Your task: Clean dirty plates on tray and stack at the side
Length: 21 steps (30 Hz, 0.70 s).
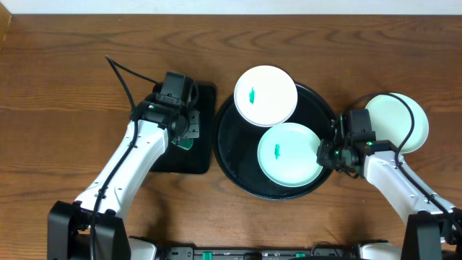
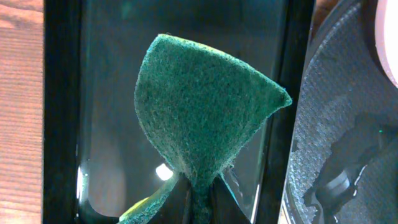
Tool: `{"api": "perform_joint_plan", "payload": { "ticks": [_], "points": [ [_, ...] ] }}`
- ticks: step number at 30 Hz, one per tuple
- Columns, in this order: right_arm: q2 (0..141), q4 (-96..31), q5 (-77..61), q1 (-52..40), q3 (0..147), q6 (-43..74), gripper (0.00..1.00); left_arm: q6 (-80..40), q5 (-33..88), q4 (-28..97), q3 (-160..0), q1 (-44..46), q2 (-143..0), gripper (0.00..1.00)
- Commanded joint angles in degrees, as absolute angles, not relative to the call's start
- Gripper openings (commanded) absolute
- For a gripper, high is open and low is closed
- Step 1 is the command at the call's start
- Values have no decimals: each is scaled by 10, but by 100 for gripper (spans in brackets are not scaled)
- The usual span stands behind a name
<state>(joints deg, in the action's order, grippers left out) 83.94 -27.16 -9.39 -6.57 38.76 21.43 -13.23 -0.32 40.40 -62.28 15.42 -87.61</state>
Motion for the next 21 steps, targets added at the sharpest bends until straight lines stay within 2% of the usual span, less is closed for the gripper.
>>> {"api": "perform_joint_plan", "payload": {
  "ticks": [1, 3, 16, 21],
  "points": [
    [837, -244, -93, -66, 359, 209, 15, -127, 2, 404, -632, 152, -872, 7],
    [837, -229, -93, -66, 351, 209, 1, -127, 2, 405, -632, 152, -872, 7],
    [837, -225, -127, -67, 351, 170, 1, -127, 1, 402, -632, 152, -872, 8],
    [837, -218, -129, -67, 351, 164, 1, -127, -42, 392, -632, 152, -872, 7]
  ]
}}
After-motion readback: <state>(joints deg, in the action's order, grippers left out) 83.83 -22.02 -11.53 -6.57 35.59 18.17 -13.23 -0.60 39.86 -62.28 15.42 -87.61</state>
